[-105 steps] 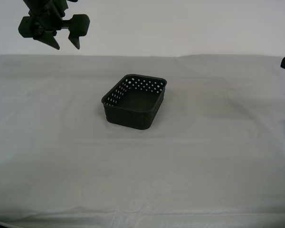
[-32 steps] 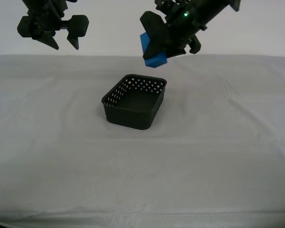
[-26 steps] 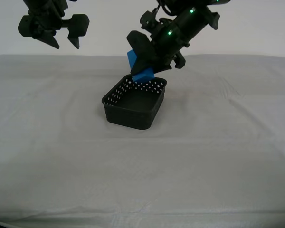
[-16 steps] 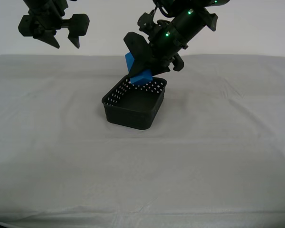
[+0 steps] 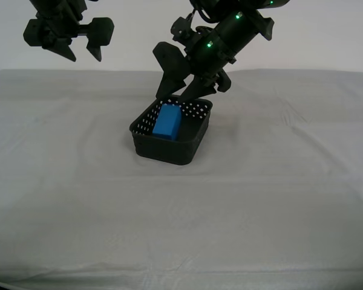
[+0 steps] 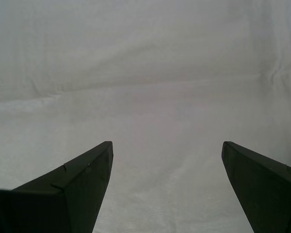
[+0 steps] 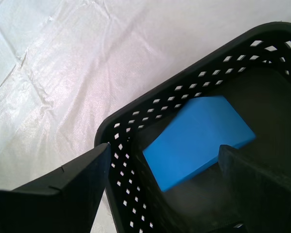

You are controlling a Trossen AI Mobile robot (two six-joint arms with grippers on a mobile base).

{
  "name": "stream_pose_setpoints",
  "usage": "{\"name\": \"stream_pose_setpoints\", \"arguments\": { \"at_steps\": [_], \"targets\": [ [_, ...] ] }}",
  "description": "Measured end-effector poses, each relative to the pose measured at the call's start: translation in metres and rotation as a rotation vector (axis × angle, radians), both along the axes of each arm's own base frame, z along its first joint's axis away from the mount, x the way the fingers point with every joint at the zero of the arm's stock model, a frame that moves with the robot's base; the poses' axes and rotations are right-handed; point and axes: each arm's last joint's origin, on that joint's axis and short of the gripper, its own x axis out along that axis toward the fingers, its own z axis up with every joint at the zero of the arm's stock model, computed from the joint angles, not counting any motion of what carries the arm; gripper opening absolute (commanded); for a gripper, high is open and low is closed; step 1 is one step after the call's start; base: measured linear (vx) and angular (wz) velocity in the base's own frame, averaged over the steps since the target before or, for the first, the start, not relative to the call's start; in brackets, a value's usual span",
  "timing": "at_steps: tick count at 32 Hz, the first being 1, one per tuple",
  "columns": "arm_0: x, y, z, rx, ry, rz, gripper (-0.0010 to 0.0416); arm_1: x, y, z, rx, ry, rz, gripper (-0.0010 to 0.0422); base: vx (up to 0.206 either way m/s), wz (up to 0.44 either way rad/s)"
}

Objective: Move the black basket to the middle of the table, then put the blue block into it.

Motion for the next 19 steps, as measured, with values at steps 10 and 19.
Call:
{"name": "stream_pose_setpoints", "arguments": {
  "at_steps": [10,19],
  "targets": [
    [-0.0001,0.0001,0.0000,0.000,0.001,0.000,0.0363,-0.0001,0.0000,-0.0001,0.000,0.000,0.000,0.0307,0.000,0.000],
    [-0.0001,0.0001,0.0000,0.000,0.001,0.000,0.0374,0.0000,0.0000,0.0000,0.000,0.000,0.000,0.0307,0.000,0.000]
  ]
}}
